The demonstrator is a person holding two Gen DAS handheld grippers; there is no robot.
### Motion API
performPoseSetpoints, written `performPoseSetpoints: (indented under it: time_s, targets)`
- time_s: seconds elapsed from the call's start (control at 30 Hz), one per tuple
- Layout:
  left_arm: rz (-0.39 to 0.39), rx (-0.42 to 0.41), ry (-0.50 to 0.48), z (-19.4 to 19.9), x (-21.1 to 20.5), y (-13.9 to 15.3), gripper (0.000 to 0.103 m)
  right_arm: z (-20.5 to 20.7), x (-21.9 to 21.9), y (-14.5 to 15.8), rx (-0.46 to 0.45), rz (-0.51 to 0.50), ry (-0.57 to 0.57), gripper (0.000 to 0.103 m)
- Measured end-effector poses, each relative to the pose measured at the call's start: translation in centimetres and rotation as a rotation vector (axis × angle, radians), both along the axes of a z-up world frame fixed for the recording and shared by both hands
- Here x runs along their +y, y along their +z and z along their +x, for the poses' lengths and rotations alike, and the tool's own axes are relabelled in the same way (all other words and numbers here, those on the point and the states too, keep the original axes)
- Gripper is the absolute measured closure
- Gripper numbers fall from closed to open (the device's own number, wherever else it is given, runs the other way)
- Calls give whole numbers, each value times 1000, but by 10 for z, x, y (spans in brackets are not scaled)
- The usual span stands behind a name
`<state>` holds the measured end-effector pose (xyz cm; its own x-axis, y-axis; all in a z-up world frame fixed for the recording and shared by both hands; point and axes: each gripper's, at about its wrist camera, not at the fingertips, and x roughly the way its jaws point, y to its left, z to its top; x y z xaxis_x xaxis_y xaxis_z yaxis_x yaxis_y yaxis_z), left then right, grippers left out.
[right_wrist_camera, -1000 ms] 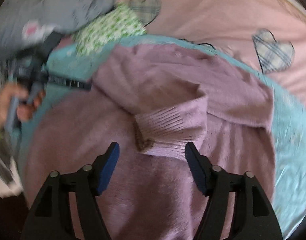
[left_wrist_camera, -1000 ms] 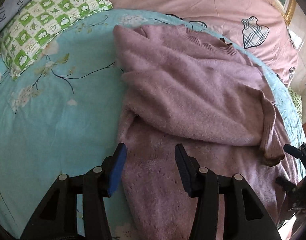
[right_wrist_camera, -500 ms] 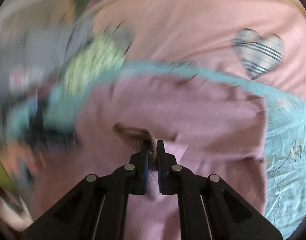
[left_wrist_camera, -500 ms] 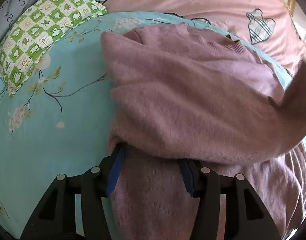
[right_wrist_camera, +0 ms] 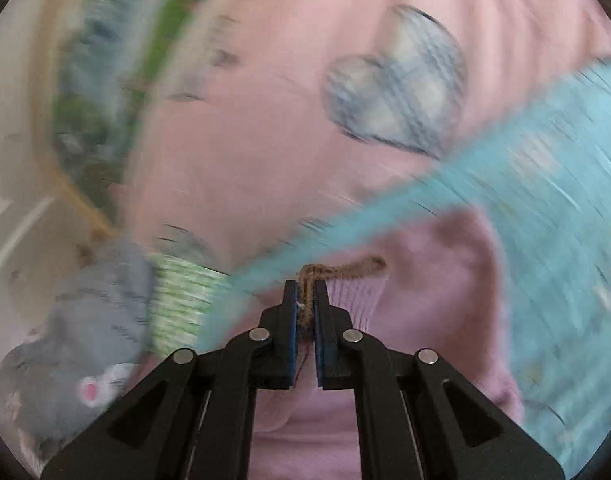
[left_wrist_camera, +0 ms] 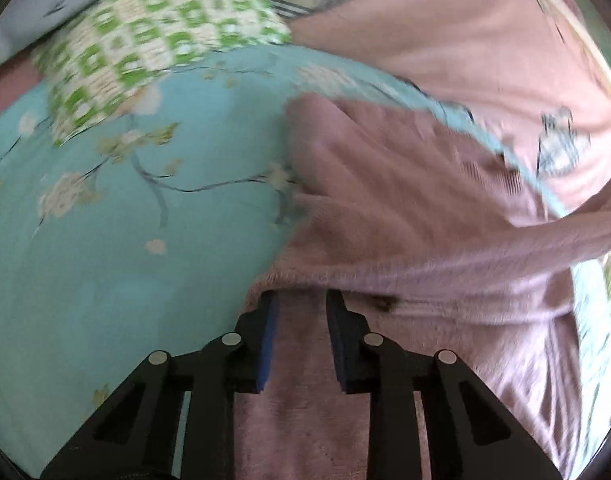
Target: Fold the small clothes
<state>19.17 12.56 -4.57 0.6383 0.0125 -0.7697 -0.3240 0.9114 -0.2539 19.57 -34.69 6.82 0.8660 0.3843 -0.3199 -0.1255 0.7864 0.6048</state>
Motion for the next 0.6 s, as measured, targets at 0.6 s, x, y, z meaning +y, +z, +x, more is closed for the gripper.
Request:
performPoseSetpoints:
  time_s: [0.6]
  targets:
    - [-35, -33, -46, -29, 3, -10, 73, -46, 16, -56, 374, -286, -244, 79]
